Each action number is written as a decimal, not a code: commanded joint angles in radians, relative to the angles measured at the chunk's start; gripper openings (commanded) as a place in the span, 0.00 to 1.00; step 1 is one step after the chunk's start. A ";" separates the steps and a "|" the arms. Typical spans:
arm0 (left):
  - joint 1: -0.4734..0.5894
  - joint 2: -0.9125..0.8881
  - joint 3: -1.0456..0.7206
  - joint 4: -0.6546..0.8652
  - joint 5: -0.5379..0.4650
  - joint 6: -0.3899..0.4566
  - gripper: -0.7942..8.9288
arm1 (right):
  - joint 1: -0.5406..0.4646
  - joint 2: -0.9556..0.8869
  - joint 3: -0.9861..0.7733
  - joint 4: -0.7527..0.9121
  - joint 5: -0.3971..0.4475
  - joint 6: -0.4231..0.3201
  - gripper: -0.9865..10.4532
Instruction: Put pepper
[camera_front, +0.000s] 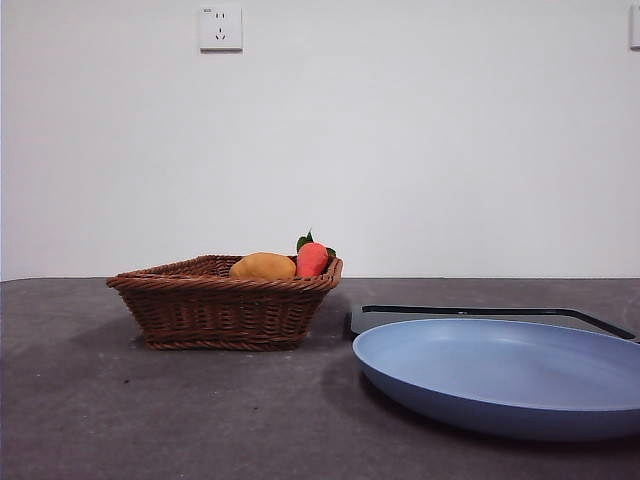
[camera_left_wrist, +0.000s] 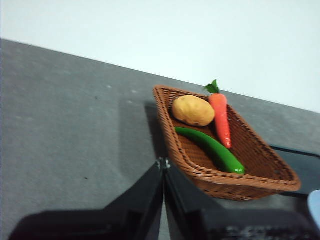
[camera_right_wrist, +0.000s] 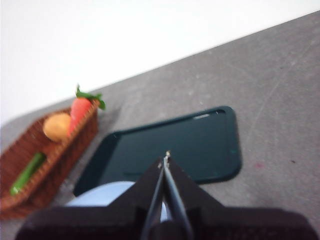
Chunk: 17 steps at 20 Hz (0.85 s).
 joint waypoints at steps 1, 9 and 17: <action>0.002 0.014 0.058 -0.008 0.020 -0.042 0.09 | 0.001 0.000 0.048 0.021 0.000 0.065 0.09; 0.002 0.195 0.250 -0.102 0.056 -0.040 0.09 | 0.002 0.125 0.211 -0.002 -0.036 0.058 0.09; 0.002 0.445 0.467 -0.248 0.230 0.068 0.09 | 0.002 0.379 0.462 -0.221 -0.172 -0.047 0.09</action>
